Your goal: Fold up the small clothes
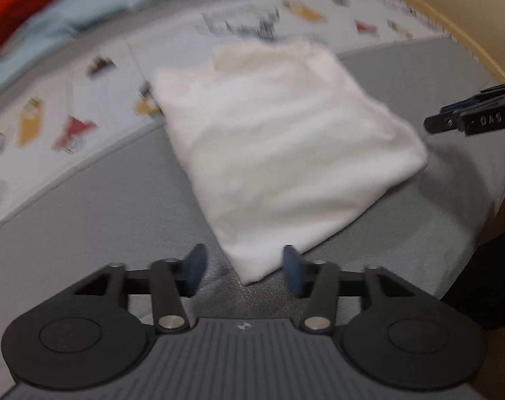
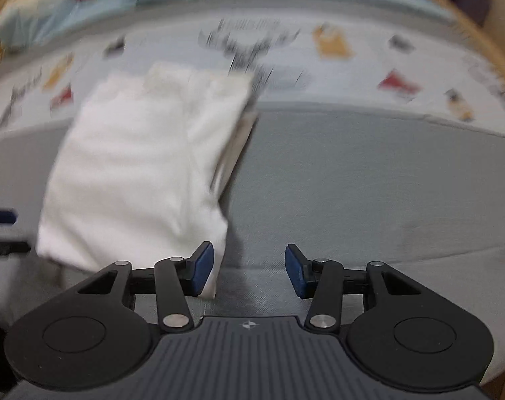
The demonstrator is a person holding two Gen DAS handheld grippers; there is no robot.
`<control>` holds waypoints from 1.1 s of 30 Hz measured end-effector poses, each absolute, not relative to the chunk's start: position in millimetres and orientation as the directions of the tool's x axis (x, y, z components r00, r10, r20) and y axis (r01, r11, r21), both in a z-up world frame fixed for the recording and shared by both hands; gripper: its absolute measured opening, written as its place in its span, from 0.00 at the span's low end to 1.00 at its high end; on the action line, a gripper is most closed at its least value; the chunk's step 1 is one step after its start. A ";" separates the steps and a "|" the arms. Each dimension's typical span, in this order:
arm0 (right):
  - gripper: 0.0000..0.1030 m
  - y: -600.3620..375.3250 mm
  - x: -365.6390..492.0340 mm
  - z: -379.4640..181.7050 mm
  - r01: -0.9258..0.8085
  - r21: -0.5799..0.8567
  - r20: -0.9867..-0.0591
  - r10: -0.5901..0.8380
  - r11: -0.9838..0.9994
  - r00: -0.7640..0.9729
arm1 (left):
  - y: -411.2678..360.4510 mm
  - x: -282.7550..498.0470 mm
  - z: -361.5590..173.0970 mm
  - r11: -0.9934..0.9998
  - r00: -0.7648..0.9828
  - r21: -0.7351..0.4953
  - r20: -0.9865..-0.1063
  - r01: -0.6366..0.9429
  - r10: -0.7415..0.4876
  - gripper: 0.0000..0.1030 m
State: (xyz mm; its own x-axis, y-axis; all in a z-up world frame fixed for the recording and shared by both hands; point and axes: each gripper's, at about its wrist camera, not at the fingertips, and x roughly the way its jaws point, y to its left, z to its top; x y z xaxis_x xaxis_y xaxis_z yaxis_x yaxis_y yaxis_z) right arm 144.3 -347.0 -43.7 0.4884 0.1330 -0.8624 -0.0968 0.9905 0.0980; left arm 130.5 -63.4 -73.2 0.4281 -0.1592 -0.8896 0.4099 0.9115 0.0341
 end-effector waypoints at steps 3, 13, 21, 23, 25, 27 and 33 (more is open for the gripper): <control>0.51 -348.3 108.7 -4.5 -0.097 0.143 -0.756 0.172 0.985 0.631 | -62.9 101.8 -42.4 0.934 0.575 0.103 -0.809 0.341 -0.121 0.77; 0.77 -318.5 28.7 10.7 -0.074 0.114 -0.642 0.130 0.991 0.755 | -70.9 41.9 -18.8 0.998 0.689 -0.050 -0.722 0.035 -0.061 0.80; 0.77 -294.2 41.1 -18.3 -0.071 0.123 -0.754 0.139 0.990 0.642 | -66.4 52.6 -40.3 1.000 0.620 -0.028 -0.784 -0.010 -0.016 0.80; 0.77 -291.4 41.7 -20.3 -0.069 0.126 -0.756 0.141 0.990 0.639 | -66.2 54.3 -43.2 0.999 0.608 -0.049 -0.793 -0.016 -0.029 0.80; 0.77 -287.4 43.0 -22.8 -0.079 0.123 -0.761 0.145 0.989 0.632 | -68.1 54.5 -44.1 0.998 0.605 -0.061 -0.795 -0.016 -0.039 0.80; 0.77 -284.7 43.9 -24.5 -0.093 0.110 -0.766 0.144 0.990 0.626 | -71.4 55.3 -44.1 0.999 0.610 -0.051 -0.792 -0.007 -0.036 0.80; 0.78 -282.6 44.9 -26.6 -0.105 0.103 -0.772 0.146 0.989 0.619 | -75.3 59.8 -47.2 0.999 0.605 -0.043 -0.795 0.009 -0.040 0.80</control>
